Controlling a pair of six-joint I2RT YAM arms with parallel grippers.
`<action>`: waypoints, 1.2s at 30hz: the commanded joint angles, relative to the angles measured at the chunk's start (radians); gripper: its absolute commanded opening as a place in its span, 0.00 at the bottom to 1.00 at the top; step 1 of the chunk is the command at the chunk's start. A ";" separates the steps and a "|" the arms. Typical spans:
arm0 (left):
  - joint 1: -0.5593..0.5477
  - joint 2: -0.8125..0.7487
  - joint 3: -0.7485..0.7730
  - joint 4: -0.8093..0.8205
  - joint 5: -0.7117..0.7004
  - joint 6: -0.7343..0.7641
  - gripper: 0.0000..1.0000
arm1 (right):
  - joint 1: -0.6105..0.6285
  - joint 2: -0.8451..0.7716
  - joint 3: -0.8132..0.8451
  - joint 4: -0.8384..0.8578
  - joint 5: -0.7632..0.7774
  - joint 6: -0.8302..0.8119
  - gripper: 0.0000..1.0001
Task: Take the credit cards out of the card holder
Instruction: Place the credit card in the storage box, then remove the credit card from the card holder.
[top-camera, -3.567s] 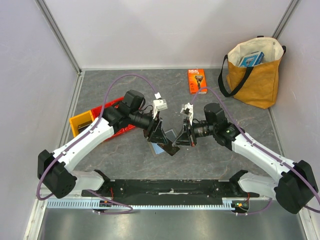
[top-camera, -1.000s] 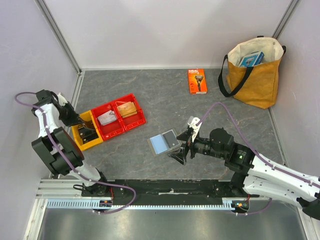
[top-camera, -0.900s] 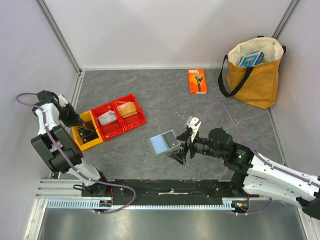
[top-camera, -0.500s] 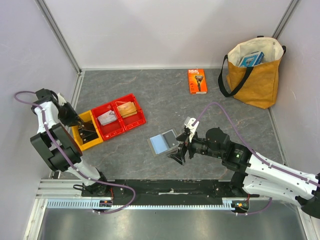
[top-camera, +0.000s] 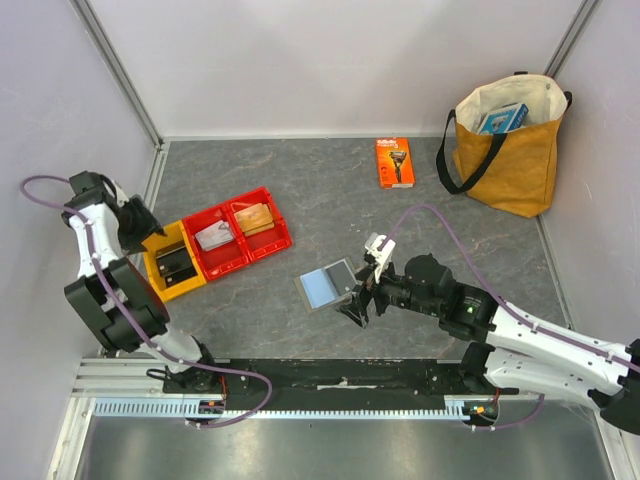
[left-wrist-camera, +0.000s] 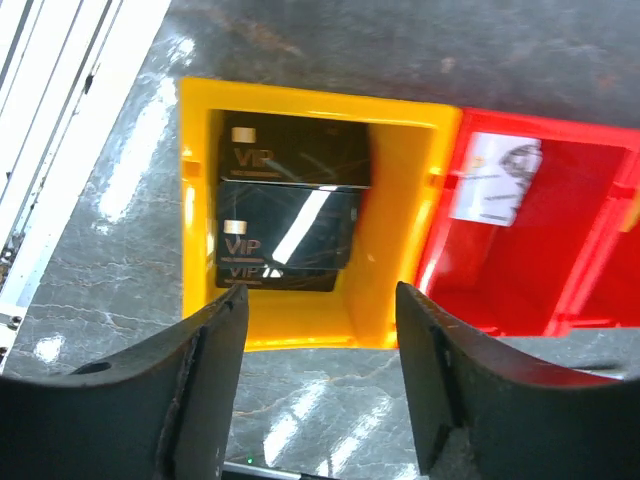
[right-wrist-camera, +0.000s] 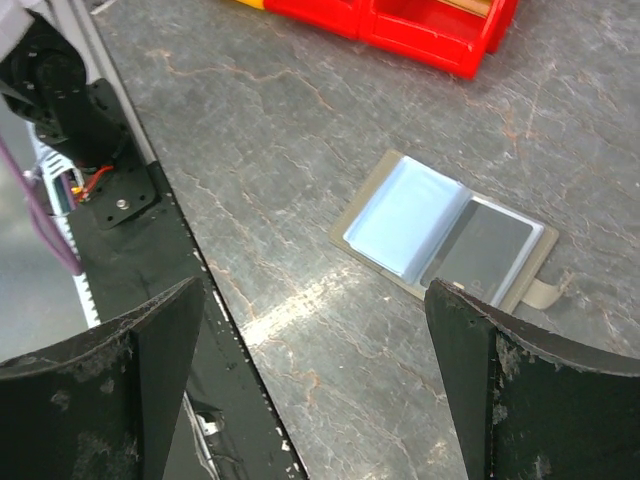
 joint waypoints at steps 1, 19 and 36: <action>-0.111 -0.191 0.001 0.047 -0.013 -0.066 0.70 | -0.001 0.063 0.051 -0.028 0.099 0.018 0.98; -0.898 -0.808 -0.608 0.522 0.083 -0.552 0.84 | -0.223 0.531 0.204 -0.056 0.109 0.135 0.74; -1.291 -0.388 -0.759 1.052 -0.096 -0.643 0.57 | -0.246 0.795 0.284 -0.041 0.196 0.172 0.51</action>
